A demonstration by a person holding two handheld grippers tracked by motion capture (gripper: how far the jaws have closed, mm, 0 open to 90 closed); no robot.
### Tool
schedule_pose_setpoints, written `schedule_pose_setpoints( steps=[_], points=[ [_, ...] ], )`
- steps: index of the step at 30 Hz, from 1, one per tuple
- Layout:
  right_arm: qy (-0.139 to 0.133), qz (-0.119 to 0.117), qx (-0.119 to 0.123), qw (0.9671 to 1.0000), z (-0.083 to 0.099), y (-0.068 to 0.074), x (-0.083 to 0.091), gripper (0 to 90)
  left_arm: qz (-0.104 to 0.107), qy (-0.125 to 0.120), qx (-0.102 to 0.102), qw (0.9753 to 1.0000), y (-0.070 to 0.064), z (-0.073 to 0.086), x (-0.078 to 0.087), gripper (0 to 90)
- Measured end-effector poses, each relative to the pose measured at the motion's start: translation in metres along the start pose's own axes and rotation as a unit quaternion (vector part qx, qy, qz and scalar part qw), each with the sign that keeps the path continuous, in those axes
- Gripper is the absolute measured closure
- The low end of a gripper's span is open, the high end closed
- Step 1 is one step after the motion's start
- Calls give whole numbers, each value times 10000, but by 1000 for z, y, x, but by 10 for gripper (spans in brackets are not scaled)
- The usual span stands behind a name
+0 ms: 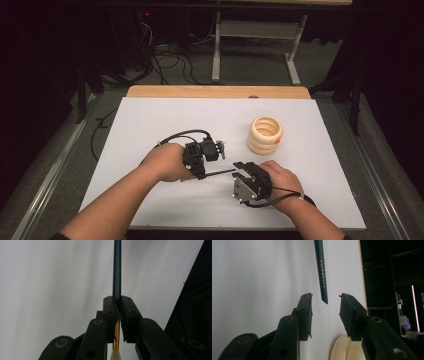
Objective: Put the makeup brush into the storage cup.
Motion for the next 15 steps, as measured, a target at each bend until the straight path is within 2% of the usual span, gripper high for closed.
schedule_pose_setpoints(
  steps=[15],
  points=[
    [-62, -16, 123, 9999, -6, 1, 0, 724, 16, 42, -58, 10000, -1, -1, 0, 832]
  ],
)
Point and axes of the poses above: each handheld gripper's, and its own axes: x roughly backward along the jaws, z roughly out of its underside, y roughly to its left, the point moved 8 cm from there along -x, roughly forward along the jaws, and after that the axes turned 1 degree about z, right-handed, at the moved point
